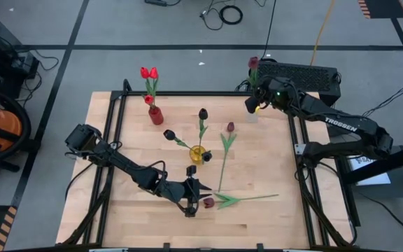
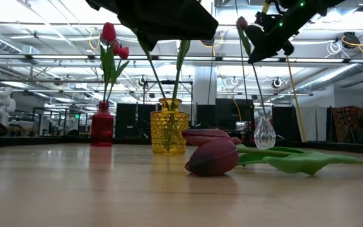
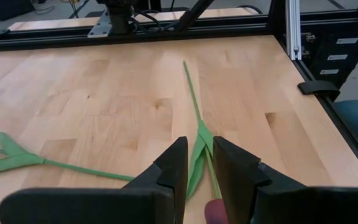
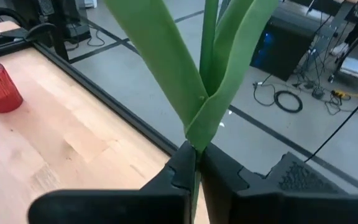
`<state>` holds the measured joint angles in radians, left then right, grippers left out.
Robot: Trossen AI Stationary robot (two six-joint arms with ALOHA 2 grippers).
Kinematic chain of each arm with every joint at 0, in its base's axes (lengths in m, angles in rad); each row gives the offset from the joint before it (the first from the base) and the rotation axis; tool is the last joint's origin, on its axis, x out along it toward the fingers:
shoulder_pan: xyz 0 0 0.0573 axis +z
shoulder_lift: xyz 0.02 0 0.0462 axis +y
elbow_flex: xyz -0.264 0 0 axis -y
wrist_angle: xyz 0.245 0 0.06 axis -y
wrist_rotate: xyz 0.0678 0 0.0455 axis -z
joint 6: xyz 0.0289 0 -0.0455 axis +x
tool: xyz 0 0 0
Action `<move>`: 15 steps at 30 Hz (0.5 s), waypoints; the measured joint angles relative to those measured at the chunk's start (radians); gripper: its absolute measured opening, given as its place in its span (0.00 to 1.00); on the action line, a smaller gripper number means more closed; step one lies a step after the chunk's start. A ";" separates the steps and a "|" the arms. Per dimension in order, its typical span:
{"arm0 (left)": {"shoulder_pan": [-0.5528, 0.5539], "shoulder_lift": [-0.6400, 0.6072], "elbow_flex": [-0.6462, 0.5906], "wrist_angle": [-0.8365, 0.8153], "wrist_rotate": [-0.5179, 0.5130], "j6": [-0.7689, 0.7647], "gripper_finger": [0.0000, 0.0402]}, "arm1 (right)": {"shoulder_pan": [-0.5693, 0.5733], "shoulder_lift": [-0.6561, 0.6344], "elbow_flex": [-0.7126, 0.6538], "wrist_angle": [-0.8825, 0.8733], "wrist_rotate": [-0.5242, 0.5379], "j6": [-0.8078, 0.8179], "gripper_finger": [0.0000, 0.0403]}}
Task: Sort flowers into vase by color
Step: Put the top left dark red flower into the transparent vase
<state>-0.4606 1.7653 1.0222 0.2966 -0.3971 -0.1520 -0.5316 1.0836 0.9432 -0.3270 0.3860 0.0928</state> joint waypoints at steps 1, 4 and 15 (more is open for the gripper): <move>0.000 0.000 0.000 0.000 0.000 0.000 0.21 | 0.000 0.001 0.000 -0.007 0.000 0.008 0.04; 0.000 0.000 0.000 0.000 0.000 0.000 0.21 | 0.000 0.008 0.000 -0.012 0.004 0.036 0.05; 0.000 0.000 0.000 0.000 0.000 0.000 0.21 | 0.000 0.087 -0.001 -0.045 0.008 0.091 0.25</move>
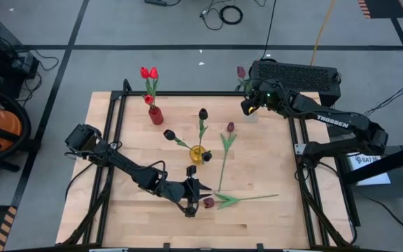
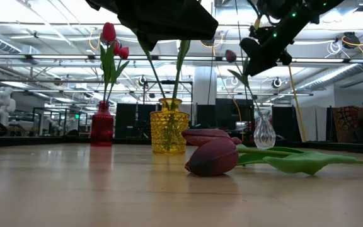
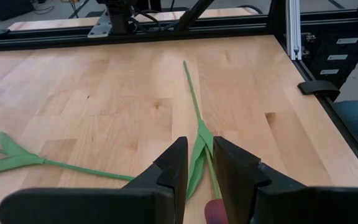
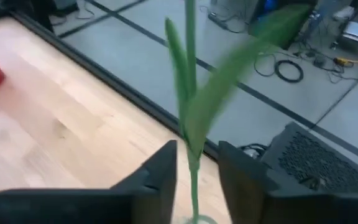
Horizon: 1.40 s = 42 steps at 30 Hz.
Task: Sort flowers into vase by color
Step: Put the top left dark red flower into the transparent vase, then put the bottom dark red flower into the transparent vase
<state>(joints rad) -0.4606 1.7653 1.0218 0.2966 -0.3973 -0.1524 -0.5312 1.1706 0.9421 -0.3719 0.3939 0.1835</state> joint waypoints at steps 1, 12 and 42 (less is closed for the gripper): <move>0.000 0.000 0.000 0.000 0.000 0.000 0.21 | 0.000 0.004 0.000 -0.005 0.013 0.004 0.28; 0.000 0.000 0.000 -0.004 0.000 0.001 0.21 | 0.040 -0.120 0.000 -0.079 0.072 0.014 0.63; -0.007 0.000 0.000 0.000 0.001 -0.012 0.21 | 1.041 -0.198 -0.047 -0.178 -0.059 0.262 0.69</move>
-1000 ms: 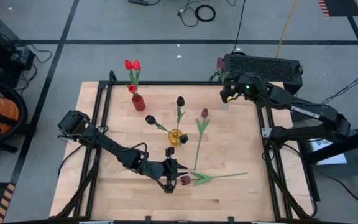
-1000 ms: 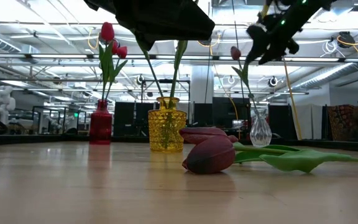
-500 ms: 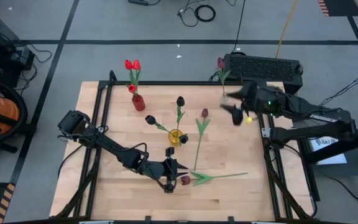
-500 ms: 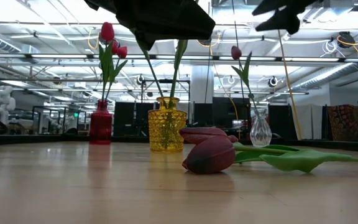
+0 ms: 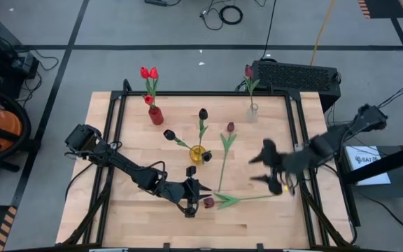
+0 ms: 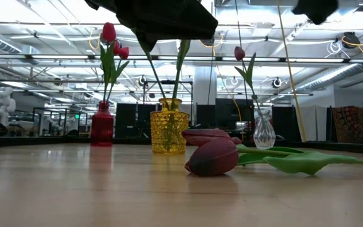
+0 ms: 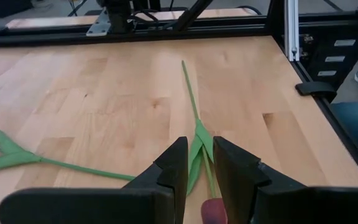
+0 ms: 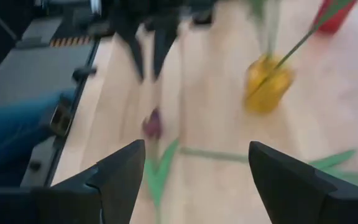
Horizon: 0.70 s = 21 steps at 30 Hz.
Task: Sort flowers into vase by color
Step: Put the bottom dark red flower into the transparent vase
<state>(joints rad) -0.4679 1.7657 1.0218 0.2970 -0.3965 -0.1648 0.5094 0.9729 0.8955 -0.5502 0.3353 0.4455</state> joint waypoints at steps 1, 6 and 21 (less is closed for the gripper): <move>0.000 0.000 0.000 0.000 0.000 -0.010 0.21 | 0.037 0.024 -0.012 0.009 0.014 0.028 0.69; 0.000 0.000 0.000 0.000 0.001 -0.014 0.21 | 0.201 0.163 -0.061 0.070 0.034 0.182 0.68; 0.001 0.000 0.000 0.011 0.002 -0.015 0.21 | 0.311 0.610 -0.076 0.263 0.058 0.324 0.48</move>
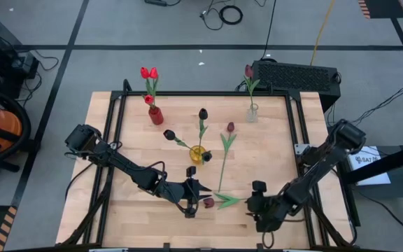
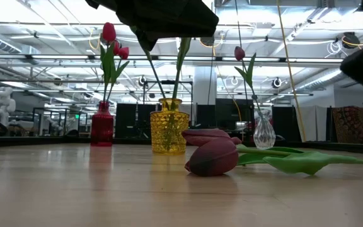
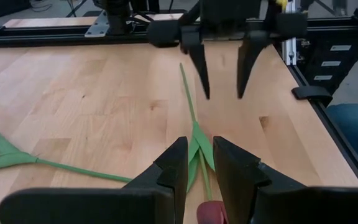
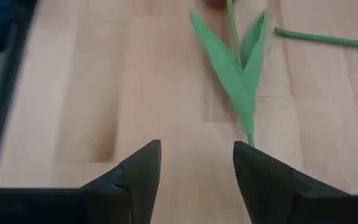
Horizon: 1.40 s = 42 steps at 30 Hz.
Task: Sort flowers into vase by color
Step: Put the bottom dark red flower into the transparent vase
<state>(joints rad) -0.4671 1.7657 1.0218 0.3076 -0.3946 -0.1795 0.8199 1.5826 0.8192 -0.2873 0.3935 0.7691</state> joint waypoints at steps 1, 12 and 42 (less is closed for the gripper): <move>0.000 0.000 0.000 0.000 0.000 0.000 0.21 | -0.007 0.011 0.000 0.001 0.001 -0.006 0.47; 0.000 0.000 0.000 -0.004 0.000 0.000 0.21 | -0.097 0.111 0.000 0.008 -0.003 -0.079 0.38; -0.085 -0.141 -0.001 0.054 -0.087 0.171 0.21 | 0.001 -0.344 0.000 0.011 0.109 -0.335 0.01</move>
<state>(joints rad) -0.5525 1.6245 1.0206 0.3617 -0.4816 -0.0088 0.8205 1.2389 0.8196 -0.2764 0.5025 0.4339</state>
